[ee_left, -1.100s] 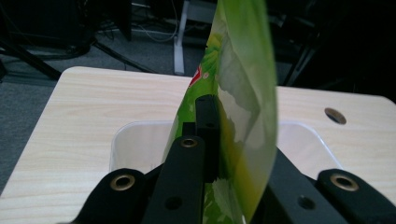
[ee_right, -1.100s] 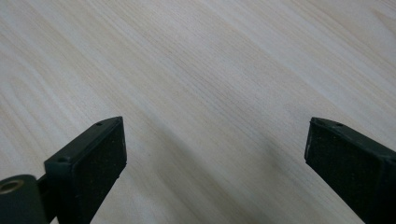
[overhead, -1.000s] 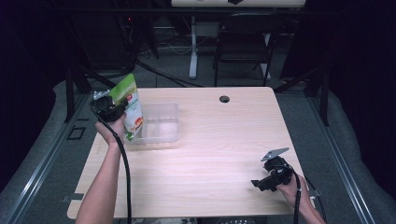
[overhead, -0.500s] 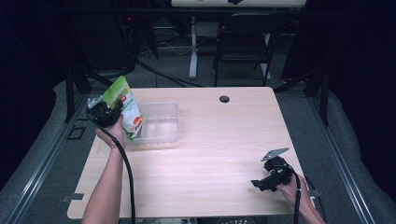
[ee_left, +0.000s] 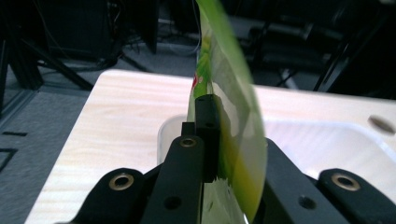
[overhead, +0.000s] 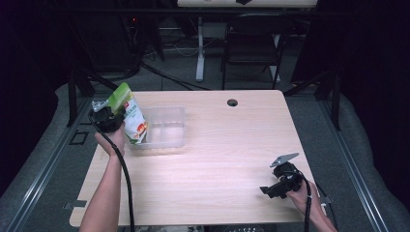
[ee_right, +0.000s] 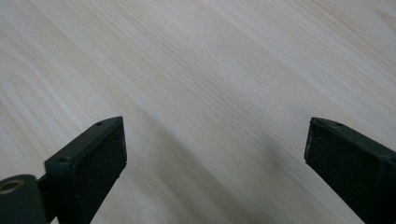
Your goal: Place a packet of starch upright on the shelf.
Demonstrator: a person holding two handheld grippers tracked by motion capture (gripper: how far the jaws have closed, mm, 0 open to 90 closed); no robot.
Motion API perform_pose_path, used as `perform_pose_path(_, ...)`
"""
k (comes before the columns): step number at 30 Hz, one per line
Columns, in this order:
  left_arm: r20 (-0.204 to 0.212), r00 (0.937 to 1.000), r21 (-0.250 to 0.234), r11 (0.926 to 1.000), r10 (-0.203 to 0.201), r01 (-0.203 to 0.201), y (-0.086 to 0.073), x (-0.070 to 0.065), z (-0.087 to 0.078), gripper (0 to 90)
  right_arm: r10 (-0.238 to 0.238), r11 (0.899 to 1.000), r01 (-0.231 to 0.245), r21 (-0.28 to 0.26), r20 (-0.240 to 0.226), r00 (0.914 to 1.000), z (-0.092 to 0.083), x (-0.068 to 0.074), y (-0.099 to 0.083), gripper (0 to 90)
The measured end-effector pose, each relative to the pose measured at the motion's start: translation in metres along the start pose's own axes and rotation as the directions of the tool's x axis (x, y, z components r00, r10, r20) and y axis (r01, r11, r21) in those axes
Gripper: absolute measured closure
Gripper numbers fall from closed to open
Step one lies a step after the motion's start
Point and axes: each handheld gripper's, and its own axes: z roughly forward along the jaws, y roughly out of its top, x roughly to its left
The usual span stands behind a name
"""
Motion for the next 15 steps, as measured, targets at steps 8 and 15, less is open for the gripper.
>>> perform_pose_path(8,-0.023,0.9995,0.025,0.9994,-0.022,0.023,-0.003,0.009,-0.003,89.2,-0.004,1.0,0.004,0.007,0.0,1.0,0.0,0.0,0.0,5.1)
perform_pose_path(15,-0.009,0.9966,0.035,0.996,-0.082,0.082,-0.008,0.021,-0.006,88.4,-0.001,1.0,0.001,0.013,0.006,1.0,0.0,0.0,0.0,5.1)
